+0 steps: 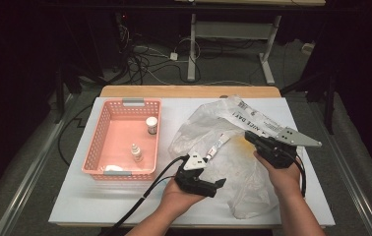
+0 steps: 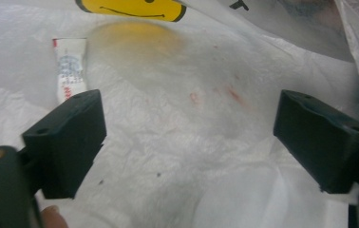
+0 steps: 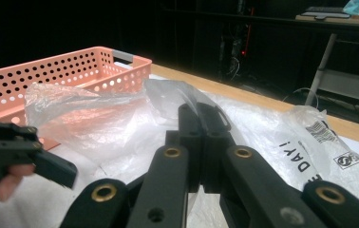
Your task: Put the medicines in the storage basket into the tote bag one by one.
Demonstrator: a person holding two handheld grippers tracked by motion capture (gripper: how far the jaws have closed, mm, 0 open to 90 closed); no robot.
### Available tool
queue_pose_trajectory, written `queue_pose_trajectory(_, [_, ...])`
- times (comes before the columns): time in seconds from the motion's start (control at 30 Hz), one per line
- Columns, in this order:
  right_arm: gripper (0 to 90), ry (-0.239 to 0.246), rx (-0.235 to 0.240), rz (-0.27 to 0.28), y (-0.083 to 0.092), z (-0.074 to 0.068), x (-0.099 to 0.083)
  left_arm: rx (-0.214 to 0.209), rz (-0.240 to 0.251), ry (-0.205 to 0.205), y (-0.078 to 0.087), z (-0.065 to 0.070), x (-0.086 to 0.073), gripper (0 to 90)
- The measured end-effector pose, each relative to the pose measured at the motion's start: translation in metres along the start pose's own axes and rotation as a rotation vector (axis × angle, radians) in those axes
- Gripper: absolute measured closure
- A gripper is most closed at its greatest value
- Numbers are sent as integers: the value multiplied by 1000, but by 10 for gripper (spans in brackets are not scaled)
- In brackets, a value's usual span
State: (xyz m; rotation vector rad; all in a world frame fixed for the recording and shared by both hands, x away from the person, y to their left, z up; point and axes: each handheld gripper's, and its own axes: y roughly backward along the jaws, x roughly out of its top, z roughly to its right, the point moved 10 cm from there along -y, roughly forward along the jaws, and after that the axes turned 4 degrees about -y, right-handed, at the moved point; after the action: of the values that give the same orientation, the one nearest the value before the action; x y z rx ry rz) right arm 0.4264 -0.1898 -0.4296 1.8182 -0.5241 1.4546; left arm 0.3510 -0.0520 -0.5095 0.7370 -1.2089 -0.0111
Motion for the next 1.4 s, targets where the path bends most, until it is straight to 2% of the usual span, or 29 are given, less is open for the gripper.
queue_pose_trajectory(0.13, [900,0,1,-8,0,0,-1,-1,2,23,14,0,-7,0])
queue_pose_trajectory(0.4, [900,12,-7,-14,-1,0,-2,38,-1,0,38,-1,-18,0])
queue_pose_trajectory(0.53, [900,10,-4,-13,-1,-1,-2,50,16,30,41,-7,-24,0])
queue_pose_trajectory(0.63, [900,9,-7,-12,0,-1,-2,37,-5,36,42,-7,-27,0])
queue_pose_trajectory(0.83, [900,-4,-1,-19,0,0,-4,24,21,56,58,-9,-19,0])
queue_pose_trajectory(1.0, [900,-4,1,-22,-1,0,-4,59,39,42,74,-15,-14,0])
queue_pose_trajectory(1.07, [900,-6,2,-22,0,0,-4,72,47,49,79,-19,-13,0])
queue_pose_trajectory(1.17, [900,-9,4,-19,1,0,-3,98,59,62,86,-29,-12,0])
queue_pose_trajectory(1.27, [900,-9,5,-17,1,0,-3,144,50,53,93,-41,-15,0])
queue_pose_trajectory(1.4, [900,-14,9,-27,1,0,-4,178,51,74,102,-56,-17,0])
